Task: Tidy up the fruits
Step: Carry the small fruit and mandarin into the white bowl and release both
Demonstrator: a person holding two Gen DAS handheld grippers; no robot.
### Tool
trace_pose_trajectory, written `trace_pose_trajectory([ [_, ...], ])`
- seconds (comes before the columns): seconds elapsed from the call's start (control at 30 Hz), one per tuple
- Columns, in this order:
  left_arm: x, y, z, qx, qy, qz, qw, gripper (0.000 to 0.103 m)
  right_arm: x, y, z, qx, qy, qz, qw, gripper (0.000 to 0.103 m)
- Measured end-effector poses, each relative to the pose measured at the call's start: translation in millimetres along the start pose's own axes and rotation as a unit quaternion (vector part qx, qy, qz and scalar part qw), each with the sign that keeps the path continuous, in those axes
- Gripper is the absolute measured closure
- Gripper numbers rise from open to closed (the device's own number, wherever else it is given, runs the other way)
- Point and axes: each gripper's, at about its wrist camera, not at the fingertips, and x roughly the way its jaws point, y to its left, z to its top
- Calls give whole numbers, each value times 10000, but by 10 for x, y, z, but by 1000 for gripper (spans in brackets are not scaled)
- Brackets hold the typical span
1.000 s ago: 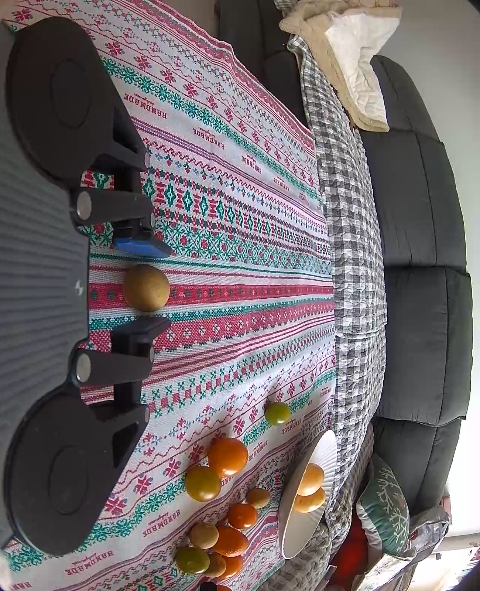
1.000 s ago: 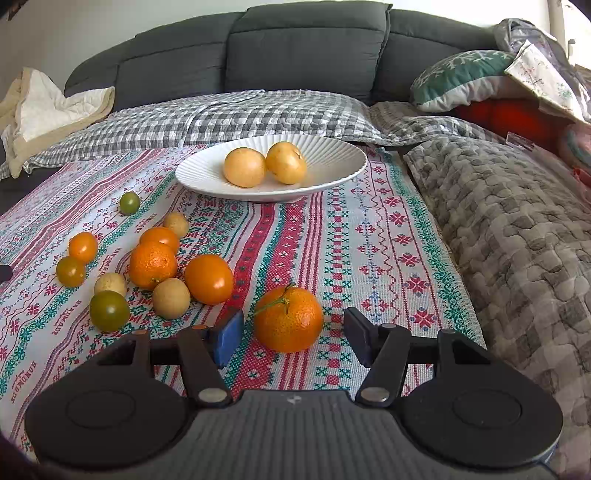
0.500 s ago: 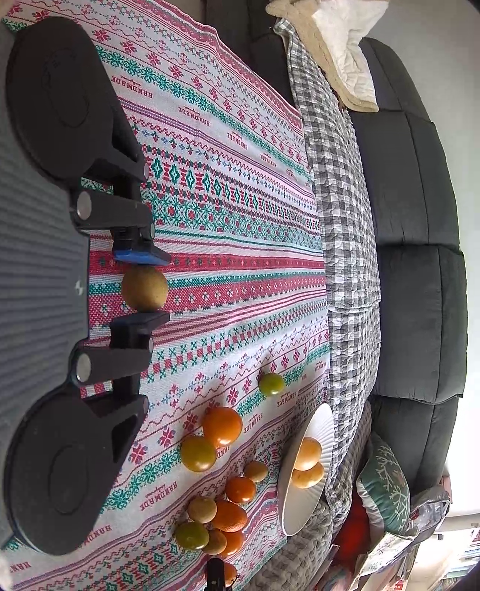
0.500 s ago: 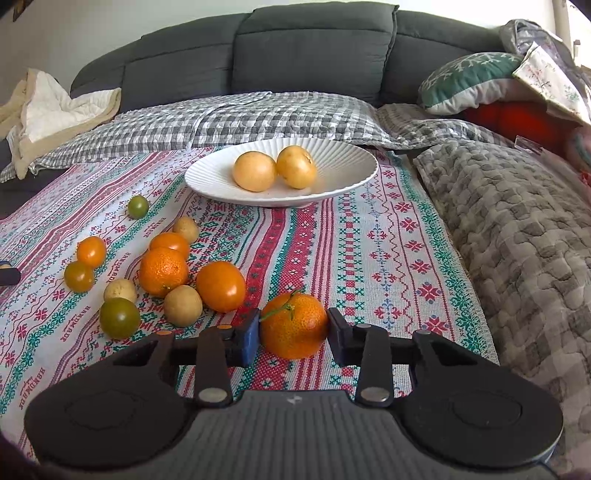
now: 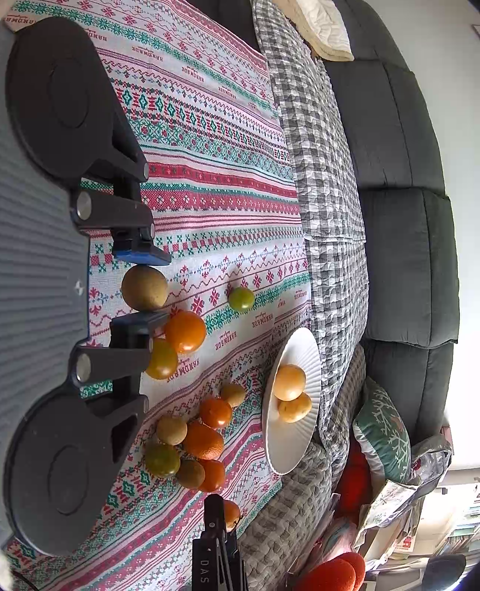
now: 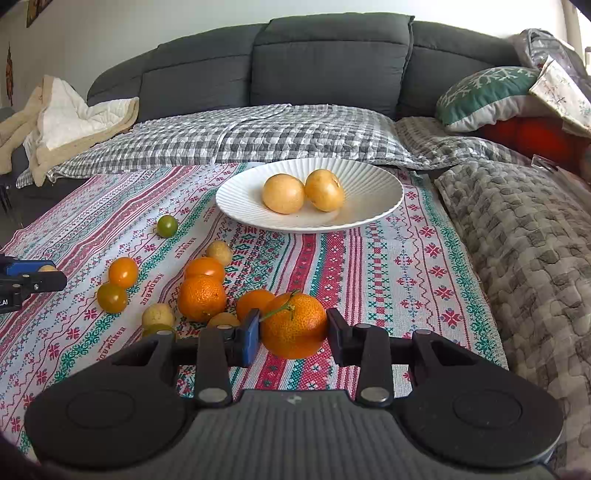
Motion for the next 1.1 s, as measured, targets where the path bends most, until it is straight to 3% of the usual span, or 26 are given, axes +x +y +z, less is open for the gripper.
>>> trace_pose_trajectory([
  [0.73,362,-628,599,-247,19,-620,9978,76,53,-241,461,602,-133,342,9975,69],
  [1.1,745,-957,953,56,-39,-851,9963,76,274,-492,720,751,-243,641,9948,69],
])
